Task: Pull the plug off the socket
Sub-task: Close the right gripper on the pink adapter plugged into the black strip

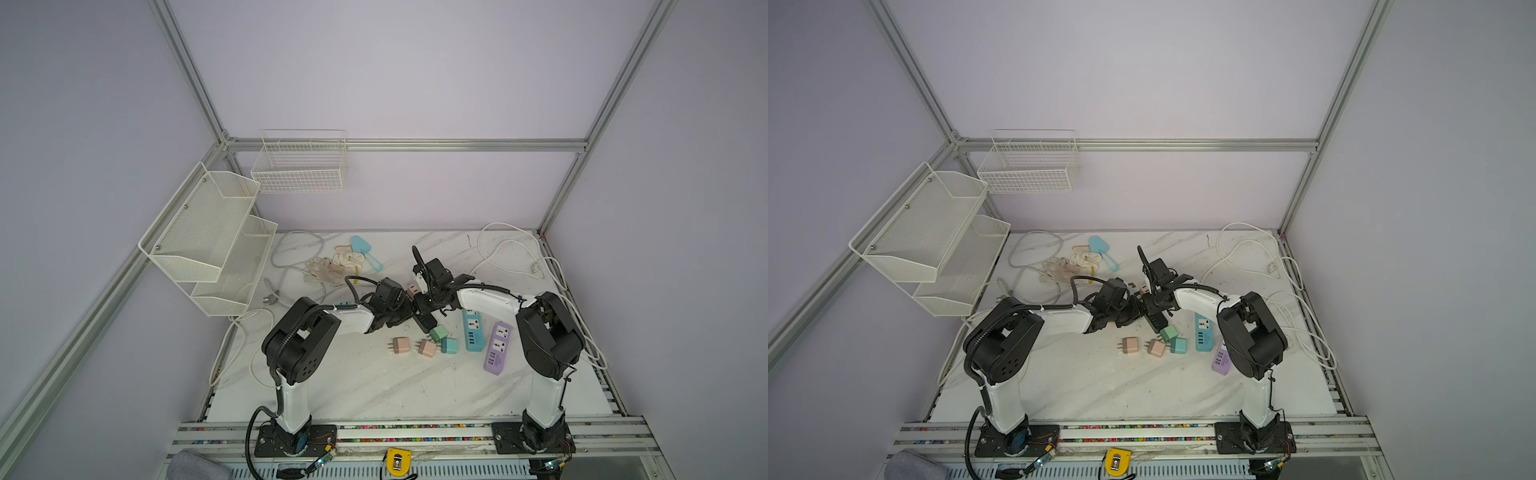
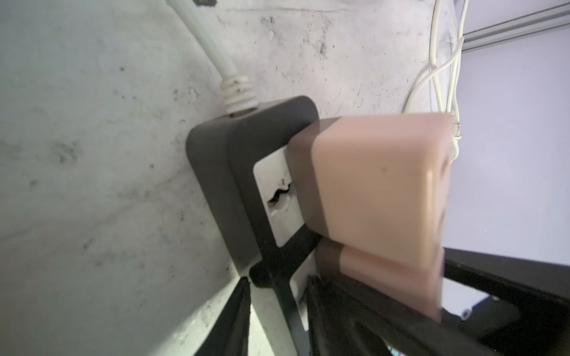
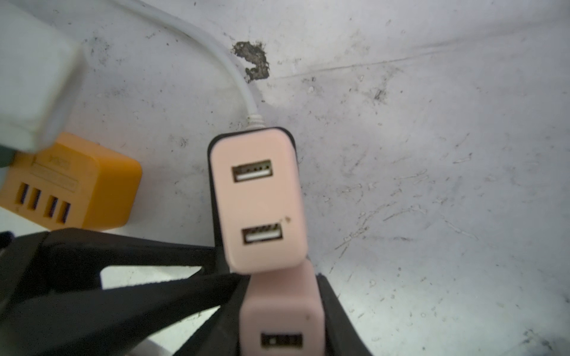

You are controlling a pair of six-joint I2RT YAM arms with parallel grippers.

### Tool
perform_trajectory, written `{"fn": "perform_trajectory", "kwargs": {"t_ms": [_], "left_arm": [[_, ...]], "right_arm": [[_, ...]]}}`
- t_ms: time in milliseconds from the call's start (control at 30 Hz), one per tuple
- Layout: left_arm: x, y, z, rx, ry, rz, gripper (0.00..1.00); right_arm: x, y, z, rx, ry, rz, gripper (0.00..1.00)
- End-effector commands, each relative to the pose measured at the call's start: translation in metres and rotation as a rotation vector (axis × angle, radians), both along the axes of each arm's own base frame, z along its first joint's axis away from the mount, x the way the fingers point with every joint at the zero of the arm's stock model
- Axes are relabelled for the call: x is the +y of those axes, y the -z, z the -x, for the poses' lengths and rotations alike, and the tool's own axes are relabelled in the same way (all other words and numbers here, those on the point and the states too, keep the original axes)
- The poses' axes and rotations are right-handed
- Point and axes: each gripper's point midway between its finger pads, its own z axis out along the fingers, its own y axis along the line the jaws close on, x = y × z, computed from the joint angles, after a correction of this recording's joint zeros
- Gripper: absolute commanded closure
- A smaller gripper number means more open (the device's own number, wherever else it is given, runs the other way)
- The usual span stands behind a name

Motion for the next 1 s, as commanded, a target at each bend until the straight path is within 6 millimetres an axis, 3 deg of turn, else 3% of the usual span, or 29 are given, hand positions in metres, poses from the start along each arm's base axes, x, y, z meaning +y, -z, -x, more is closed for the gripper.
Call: {"fn": "perform_trajectory", "kwargs": {"t_ms": [0,200,333,567,867,967], "left_arm": [[0.014,0.023,0.024,0.073,-0.009,-0.059,0.7],[0.021,0.031,0.03,0.087,-0.011,-0.079,0.7],[0.022,0.033,0.034,0.096,-0.006,-0.083,0.71],[0.022,0.039,0.037,0.112,-0.008,-0.091,0.72],[0.024,0.034,0.039,0.101,-0.003,-0.093,0.72],[0.024,0.035,0.039,0.103,-0.003,-0.095,0.72]], "right_arm": [[-0.007,0.009,-0.001,0.014,0.007,0.055,0.75],[-0.001,0.002,0.0,0.004,0.014,0.014,0.78],[-0.014,0.001,-0.005,-0.017,0.05,0.083,0.8],[0.003,-0.006,-0.001,-0.03,0.025,0.057,0.82],[-0.02,-0.013,-0.011,-0.071,0.092,0.13,0.84],[-0.008,-0.012,-0.006,-0.06,0.083,0.097,0.86]]}}
